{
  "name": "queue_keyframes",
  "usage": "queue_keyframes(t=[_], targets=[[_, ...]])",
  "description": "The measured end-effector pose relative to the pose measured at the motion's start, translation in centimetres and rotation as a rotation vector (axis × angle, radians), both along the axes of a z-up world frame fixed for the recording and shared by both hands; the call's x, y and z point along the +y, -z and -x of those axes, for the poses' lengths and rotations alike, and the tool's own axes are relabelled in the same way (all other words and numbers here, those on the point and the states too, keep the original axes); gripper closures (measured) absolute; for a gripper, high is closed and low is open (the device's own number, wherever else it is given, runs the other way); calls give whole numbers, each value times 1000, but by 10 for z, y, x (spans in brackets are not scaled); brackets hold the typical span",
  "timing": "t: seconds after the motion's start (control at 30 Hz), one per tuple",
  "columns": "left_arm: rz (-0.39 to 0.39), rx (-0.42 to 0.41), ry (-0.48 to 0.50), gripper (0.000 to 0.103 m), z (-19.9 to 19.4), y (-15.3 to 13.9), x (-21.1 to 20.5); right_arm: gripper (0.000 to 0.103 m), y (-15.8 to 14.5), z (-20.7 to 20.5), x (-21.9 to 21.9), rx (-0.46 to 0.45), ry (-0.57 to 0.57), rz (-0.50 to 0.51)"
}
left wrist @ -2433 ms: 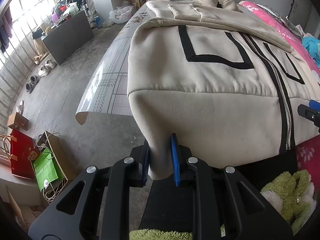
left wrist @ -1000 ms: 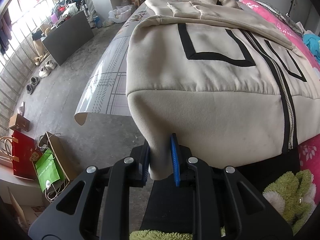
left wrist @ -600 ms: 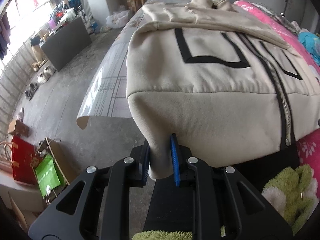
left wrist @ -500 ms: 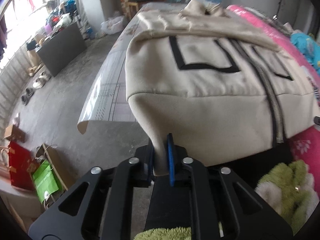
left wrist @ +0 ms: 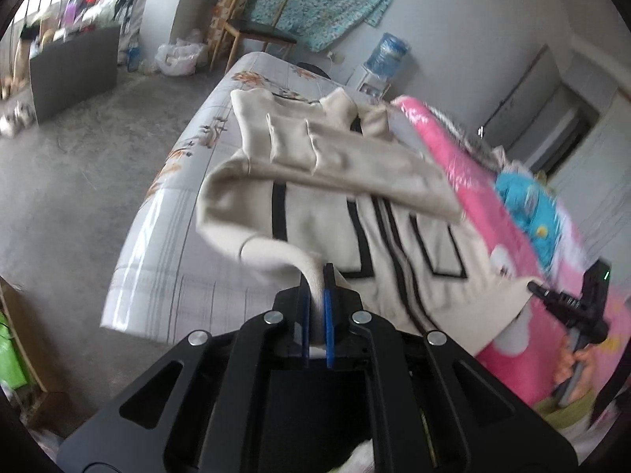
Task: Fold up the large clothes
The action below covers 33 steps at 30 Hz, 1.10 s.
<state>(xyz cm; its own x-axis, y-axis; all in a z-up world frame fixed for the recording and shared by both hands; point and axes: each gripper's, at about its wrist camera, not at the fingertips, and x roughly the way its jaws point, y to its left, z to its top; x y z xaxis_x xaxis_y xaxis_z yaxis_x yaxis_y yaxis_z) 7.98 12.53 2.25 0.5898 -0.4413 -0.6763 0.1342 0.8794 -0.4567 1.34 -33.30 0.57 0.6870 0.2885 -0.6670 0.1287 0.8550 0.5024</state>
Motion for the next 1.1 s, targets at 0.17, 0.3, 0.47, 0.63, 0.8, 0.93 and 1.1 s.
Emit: queue_keyframes(t=[0.17, 0.3, 0.47, 0.63, 0.8, 0.93, 1.1], targets=[[89, 73, -48, 98, -51, 11, 14, 97, -3, -39, -14, -41, 25, -42], [139, 120, -77, 98, -83, 25, 23, 97, 5, -77, -23, -47, 43, -83], [158, 156, -116, 96, -115, 45, 27, 97, 34, -126, -33, -9, 67, -127], [170, 182, -180, 81, -133, 68, 37, 88, 80, -156, -49, 82, 97, -226], [158, 145, -244, 66, -125, 66, 57, 64, 74, -140, -49, 26, 69, -207], [6, 125, -239, 58, -112, 62, 53, 50, 55, -115, -41, 8, 72, -11], [-235, 143, -190, 58, -104, 75, 27, 46, 67, -96, -39, 80, 61, 131]])
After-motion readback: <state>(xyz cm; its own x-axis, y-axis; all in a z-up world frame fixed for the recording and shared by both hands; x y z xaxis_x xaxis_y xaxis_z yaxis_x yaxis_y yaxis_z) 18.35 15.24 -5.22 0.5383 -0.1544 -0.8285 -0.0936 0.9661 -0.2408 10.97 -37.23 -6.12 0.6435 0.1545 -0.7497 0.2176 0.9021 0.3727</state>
